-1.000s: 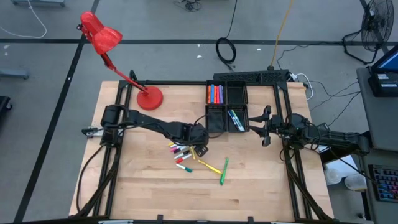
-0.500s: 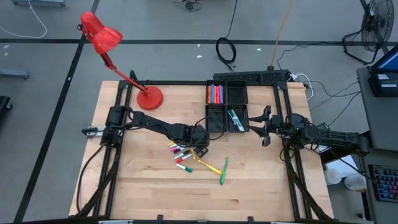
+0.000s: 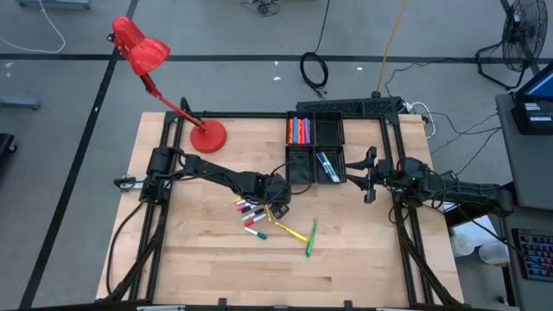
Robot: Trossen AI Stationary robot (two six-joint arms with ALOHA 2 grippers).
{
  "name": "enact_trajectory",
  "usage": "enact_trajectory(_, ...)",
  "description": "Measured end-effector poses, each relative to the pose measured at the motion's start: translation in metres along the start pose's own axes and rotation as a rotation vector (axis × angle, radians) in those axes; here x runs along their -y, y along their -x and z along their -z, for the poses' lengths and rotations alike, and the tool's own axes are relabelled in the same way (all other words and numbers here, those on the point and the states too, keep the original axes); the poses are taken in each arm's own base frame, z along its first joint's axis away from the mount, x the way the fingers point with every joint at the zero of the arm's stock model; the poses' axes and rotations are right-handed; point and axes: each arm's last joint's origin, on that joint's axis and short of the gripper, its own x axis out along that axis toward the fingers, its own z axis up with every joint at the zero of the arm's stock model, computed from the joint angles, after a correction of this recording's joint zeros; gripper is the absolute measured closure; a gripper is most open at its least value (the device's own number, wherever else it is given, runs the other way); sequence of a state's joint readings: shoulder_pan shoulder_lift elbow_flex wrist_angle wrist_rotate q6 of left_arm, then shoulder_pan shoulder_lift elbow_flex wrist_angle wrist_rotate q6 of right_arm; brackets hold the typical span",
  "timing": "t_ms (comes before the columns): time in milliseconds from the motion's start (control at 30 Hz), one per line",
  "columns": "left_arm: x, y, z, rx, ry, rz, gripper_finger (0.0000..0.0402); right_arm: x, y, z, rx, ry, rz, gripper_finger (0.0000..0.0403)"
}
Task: Pick & Place Markers
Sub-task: Put the blue highlighter pen into the top left black bin
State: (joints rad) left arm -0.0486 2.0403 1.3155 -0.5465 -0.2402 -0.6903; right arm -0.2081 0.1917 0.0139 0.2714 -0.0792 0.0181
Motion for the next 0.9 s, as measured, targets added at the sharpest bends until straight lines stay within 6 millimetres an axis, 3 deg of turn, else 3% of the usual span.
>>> enact_trajectory(533, -0.009, -0.003, -0.006, -0.009, 0.075, -0.008, 0.0322, 0.0, 0.0, 0.0, 0.0, 0.0, 0.0, 0.0257)
enact_trajectory(700, -0.01, -0.003, -0.007, -0.006, 0.074, -0.012, 0.0333, 0.0, 0.0, 0.0, 0.0, 0.0, -0.001, 0.0257)
enact_trajectory(900, -0.011, 0.0, -0.008, 0.013, 0.063, -0.026, 0.0318, 0.0, 0.0, 0.0, 0.0, 0.0, 0.0, 0.0257)
